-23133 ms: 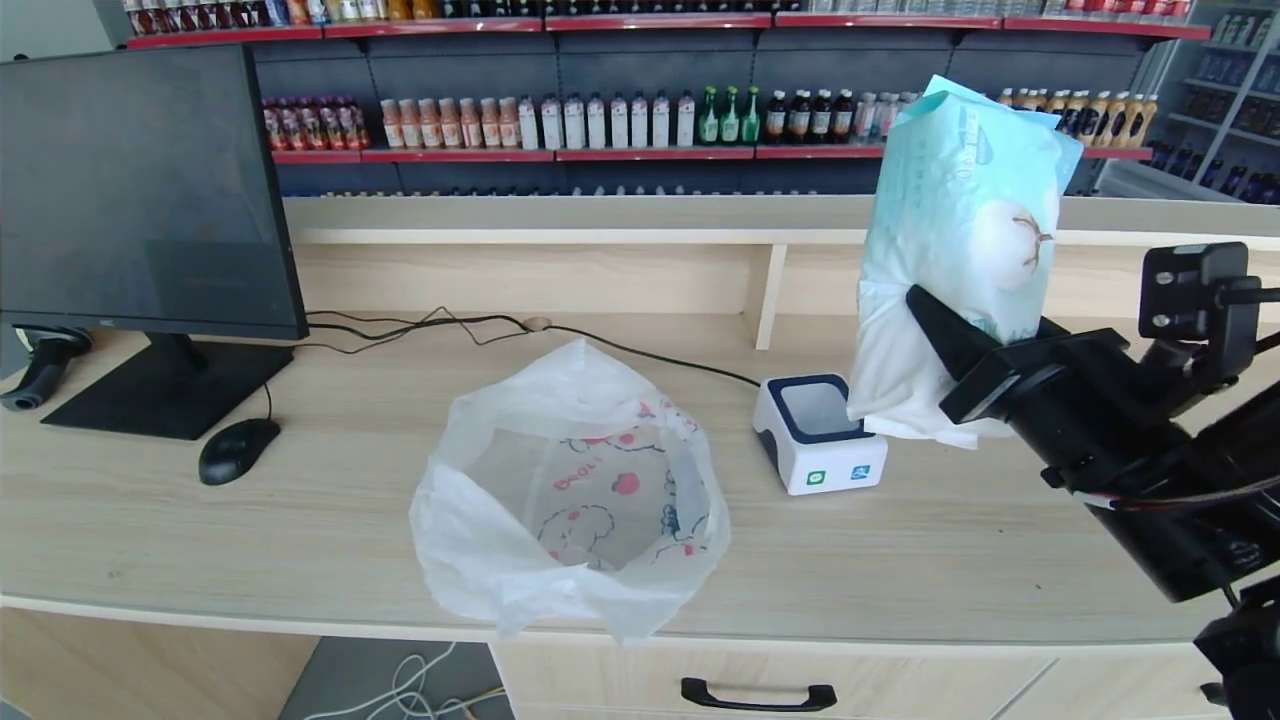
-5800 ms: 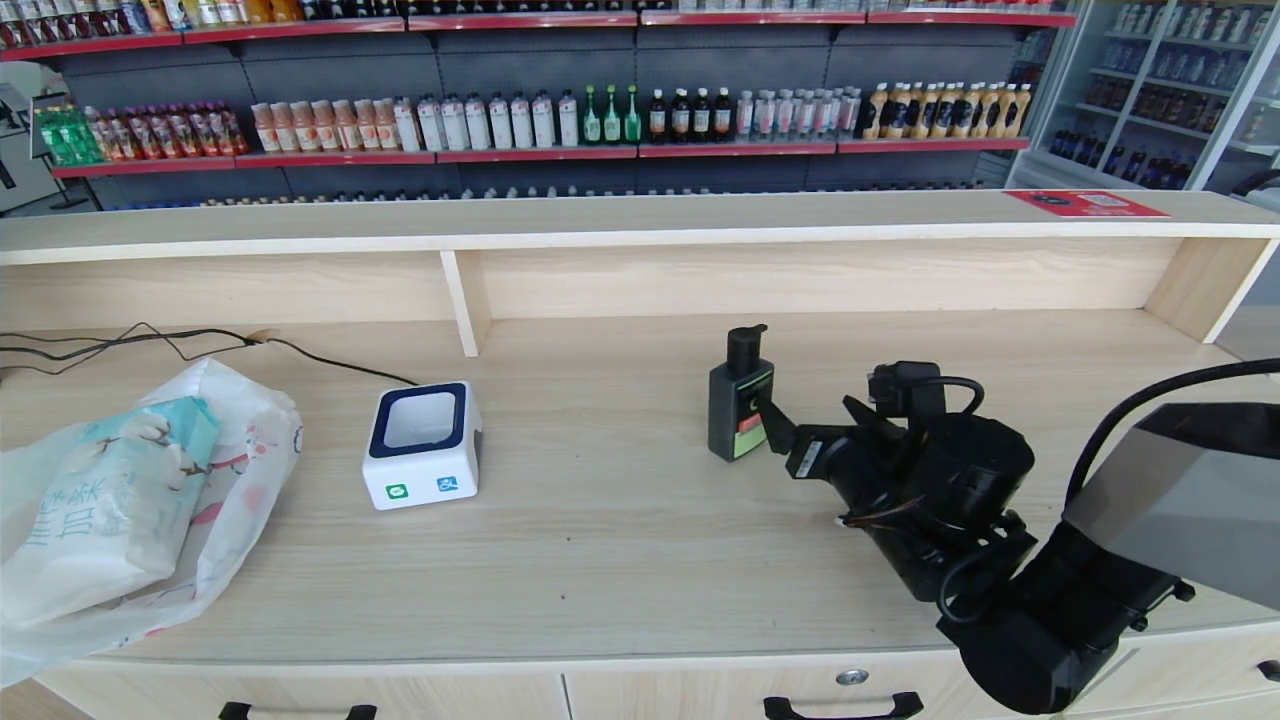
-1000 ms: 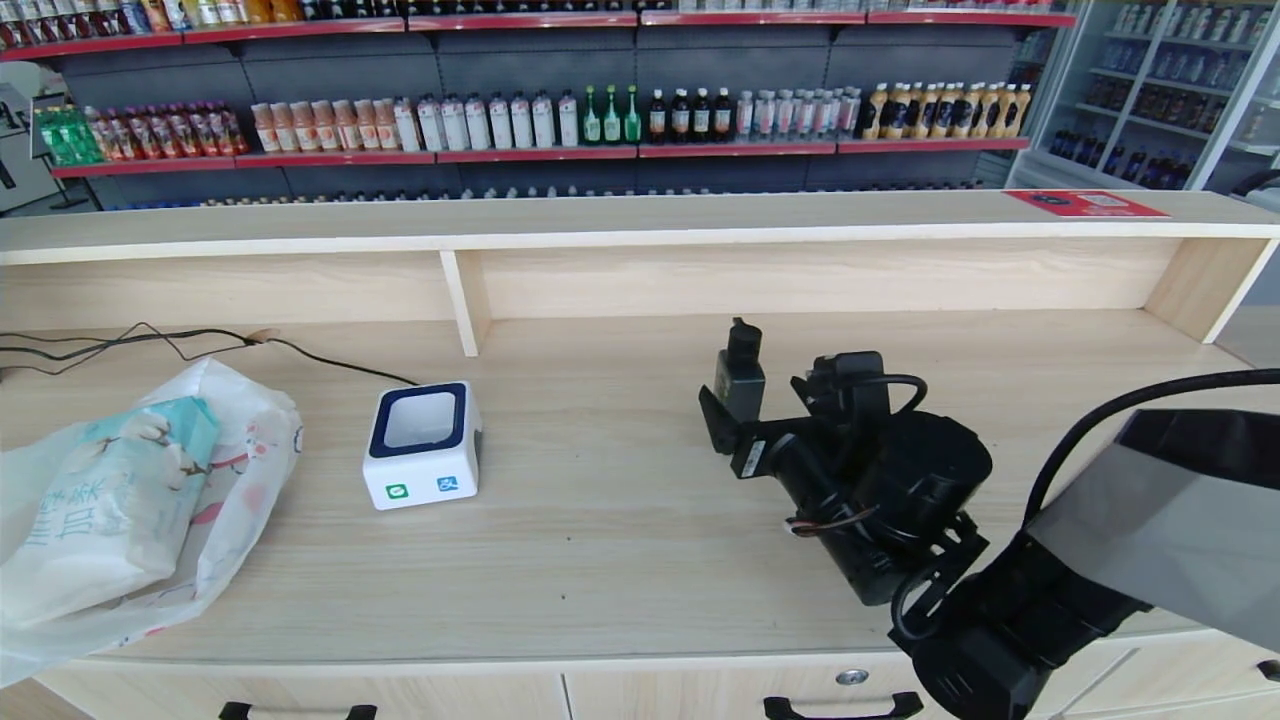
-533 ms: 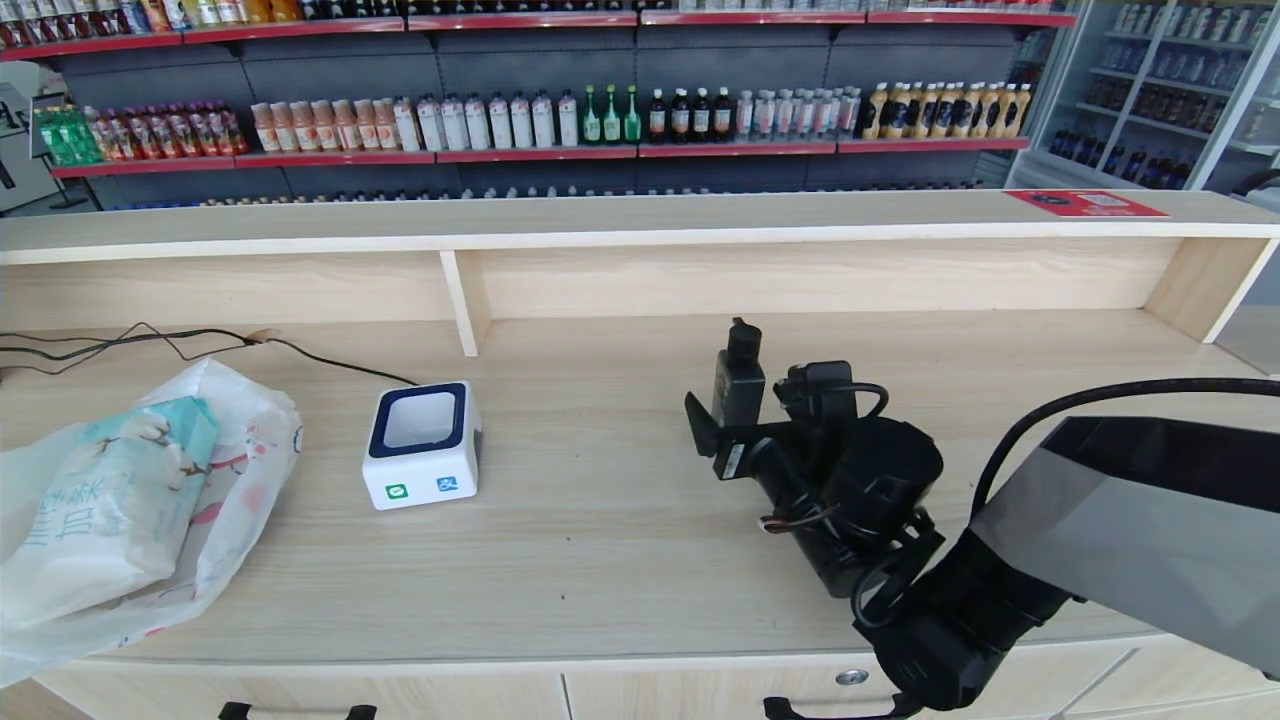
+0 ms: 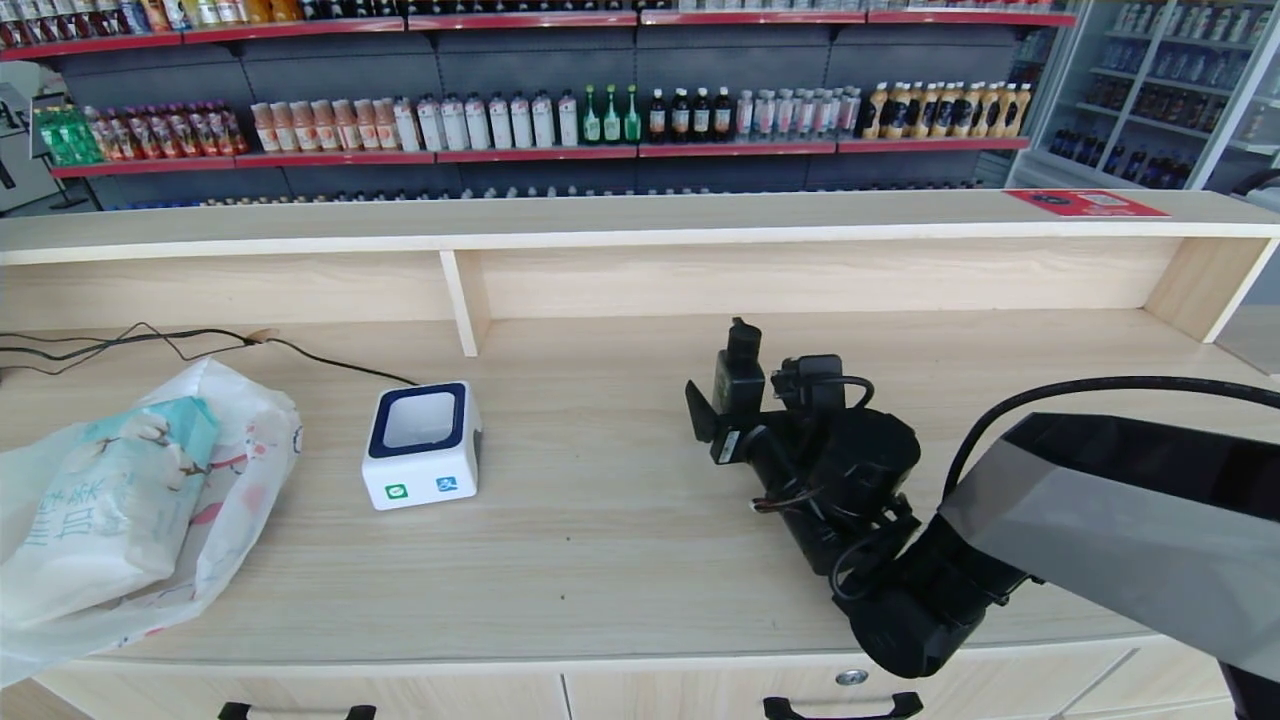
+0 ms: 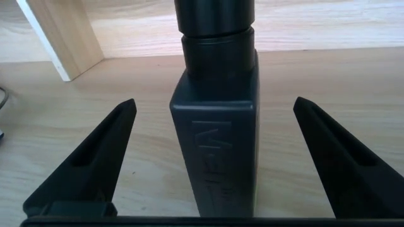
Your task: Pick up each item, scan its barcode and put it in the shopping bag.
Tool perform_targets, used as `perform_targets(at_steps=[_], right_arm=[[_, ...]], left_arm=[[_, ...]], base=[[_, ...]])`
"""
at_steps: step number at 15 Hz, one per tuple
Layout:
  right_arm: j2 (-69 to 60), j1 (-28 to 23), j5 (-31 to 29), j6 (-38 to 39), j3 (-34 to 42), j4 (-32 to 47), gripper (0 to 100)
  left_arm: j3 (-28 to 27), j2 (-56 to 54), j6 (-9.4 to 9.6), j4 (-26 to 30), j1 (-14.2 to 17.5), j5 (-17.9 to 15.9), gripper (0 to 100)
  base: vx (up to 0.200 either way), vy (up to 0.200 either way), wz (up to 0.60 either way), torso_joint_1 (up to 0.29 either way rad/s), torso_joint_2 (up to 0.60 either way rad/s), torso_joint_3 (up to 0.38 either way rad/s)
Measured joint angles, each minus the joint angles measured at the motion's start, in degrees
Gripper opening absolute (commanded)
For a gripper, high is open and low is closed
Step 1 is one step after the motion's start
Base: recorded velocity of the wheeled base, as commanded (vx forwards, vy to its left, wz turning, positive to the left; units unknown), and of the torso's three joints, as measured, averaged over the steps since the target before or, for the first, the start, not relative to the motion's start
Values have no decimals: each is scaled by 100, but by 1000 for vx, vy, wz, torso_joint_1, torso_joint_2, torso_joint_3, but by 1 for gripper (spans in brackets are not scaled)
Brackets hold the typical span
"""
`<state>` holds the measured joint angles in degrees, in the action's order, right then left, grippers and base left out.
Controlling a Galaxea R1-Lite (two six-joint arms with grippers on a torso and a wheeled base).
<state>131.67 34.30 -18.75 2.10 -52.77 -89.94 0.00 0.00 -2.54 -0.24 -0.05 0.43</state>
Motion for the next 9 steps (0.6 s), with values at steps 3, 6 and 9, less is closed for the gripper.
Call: perform_targets(at_steps=[3, 6, 9], right_arm=[[94, -2, 135, -54, -34, 0, 100], [185, -2, 149, -76, -279, 2, 100], [394, -7, 168, -121, -919, -2, 100]], left_arm=[[0, 2, 0, 0, 0, 0, 100], [0, 2, 0, 0, 0, 0, 100], [0, 2, 0, 0, 0, 0, 100]], base=[[0, 0, 0, 0, 0, 0], [0, 0, 0, 0, 0, 0], [0, 0, 0, 0, 0, 0]])
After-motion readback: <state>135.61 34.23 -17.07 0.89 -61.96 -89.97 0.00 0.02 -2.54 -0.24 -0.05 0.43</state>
